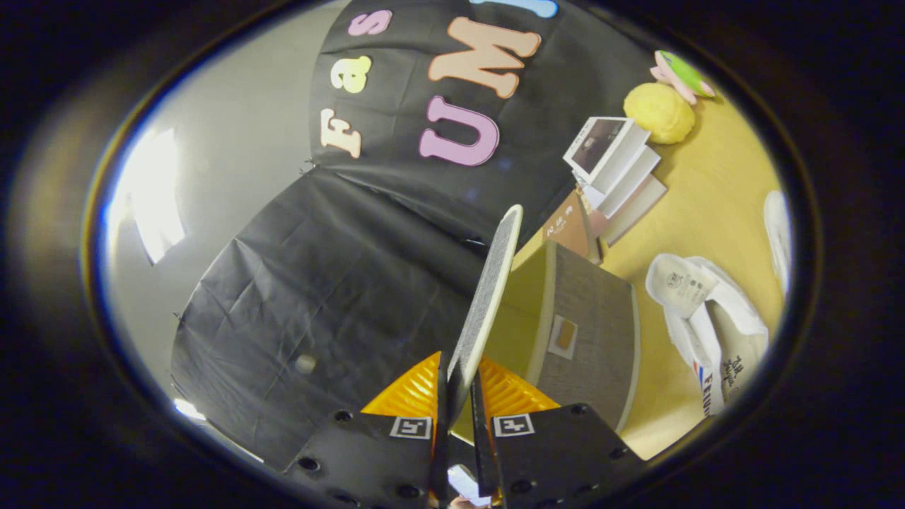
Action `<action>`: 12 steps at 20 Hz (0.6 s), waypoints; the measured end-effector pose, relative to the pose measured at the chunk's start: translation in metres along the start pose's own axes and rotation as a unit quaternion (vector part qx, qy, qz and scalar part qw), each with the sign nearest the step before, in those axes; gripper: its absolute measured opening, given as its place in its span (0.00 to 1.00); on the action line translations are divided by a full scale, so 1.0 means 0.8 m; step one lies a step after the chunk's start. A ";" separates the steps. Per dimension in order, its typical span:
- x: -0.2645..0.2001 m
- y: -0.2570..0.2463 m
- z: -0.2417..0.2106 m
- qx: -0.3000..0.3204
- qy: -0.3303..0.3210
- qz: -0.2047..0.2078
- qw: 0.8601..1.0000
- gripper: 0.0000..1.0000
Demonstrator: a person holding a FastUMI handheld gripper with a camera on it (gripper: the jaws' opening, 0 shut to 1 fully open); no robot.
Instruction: Open the storage box then place both shoes into the box .Put the left shoe in first, then the right shoe, with the right side of both shoes facing outward in a uniform manner.
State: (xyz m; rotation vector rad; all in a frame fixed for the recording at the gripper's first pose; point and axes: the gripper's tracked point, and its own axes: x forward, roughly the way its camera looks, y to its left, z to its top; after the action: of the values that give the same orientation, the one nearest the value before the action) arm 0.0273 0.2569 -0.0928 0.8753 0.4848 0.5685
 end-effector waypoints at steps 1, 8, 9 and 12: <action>0.002 0.003 -0.003 -0.014 0.004 -0.009 1.000 0.18; 0.041 0.085 -0.007 -0.089 0.011 0.002 0.996 0.20; 0.051 0.100 -0.015 -0.109 0.016 0.007 0.994 0.20; 0.084 0.147 -0.042 -0.177 0.036 0.022 0.983 0.22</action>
State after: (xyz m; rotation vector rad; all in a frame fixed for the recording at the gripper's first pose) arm 0.0265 0.3794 -0.0264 0.5285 0.4137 0.7040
